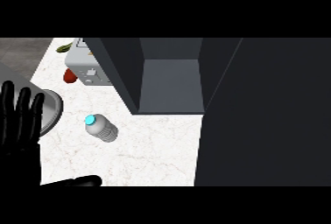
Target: Pick up the bottled water, place it into the cabinet and close the cabinet
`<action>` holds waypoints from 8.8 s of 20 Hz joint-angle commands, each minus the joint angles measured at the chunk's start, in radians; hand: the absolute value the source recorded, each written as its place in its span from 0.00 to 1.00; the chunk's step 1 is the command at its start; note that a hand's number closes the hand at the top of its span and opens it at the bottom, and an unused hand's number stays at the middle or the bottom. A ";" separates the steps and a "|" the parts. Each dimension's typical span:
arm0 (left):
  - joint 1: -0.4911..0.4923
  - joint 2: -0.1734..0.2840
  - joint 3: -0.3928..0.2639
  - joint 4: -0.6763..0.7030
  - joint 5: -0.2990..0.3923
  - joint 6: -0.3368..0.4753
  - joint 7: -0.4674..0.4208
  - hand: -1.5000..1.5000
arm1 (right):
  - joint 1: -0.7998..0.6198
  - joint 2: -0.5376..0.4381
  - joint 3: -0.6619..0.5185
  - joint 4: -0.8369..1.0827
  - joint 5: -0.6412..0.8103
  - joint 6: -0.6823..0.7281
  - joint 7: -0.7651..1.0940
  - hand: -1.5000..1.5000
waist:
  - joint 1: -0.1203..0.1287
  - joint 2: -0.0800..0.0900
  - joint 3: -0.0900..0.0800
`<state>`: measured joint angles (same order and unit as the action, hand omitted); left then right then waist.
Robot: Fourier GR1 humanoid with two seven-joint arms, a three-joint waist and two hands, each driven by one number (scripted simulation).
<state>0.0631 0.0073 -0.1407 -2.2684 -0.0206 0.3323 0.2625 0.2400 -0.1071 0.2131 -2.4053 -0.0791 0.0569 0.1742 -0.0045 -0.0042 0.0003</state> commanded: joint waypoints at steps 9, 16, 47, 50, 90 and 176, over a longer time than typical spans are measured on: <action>-0.018 0.003 -0.141 -0.190 -0.201 0.138 0.276 0.00 | -0.017 0.056 0.211 -0.161 0.164 -0.100 0.207 0.00 | 0.004 0.002 0.000; 0.008 -0.003 -0.282 -0.225 -0.335 0.213 0.367 0.00 | -0.088 0.032 0.184 -0.227 0.140 -0.139 0.328 0.00 | 0.006 0.000 0.000; -0.049 0.045 0.081 0.254 -0.012 0.139 0.028 0.00 | -0.063 -0.047 0.243 -0.305 0.151 -0.223 0.359 0.00 | -0.014 0.001 -0.001; 0.024 0.028 0.066 0.278 0.021 0.106 -0.067 0.00 | -0.120 -0.063 0.199 -0.285 0.121 -0.214 0.396 0.00 | -0.001 0.002 -0.001; -0.254 0.028 0.393 1.530 0.275 -0.238 -0.981 0.00 | -0.231 -0.136 0.301 -0.246 0.208 -0.340 0.431 0.00 | -0.013 0.004 -0.002; -0.834 -0.002 -0.046 1.748 0.533 -0.048 -0.875 1.00 | -0.037 -0.219 -0.415 0.069 -0.370 0.071 0.010 0.00 | -0.146 0.009 0.002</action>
<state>-0.4880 0.1082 -0.1479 -0.4887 0.5299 0.1589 -0.7297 0.2135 -0.3146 -0.1840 -2.3370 -0.4025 0.1084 0.1841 -0.0971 -0.0126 0.0206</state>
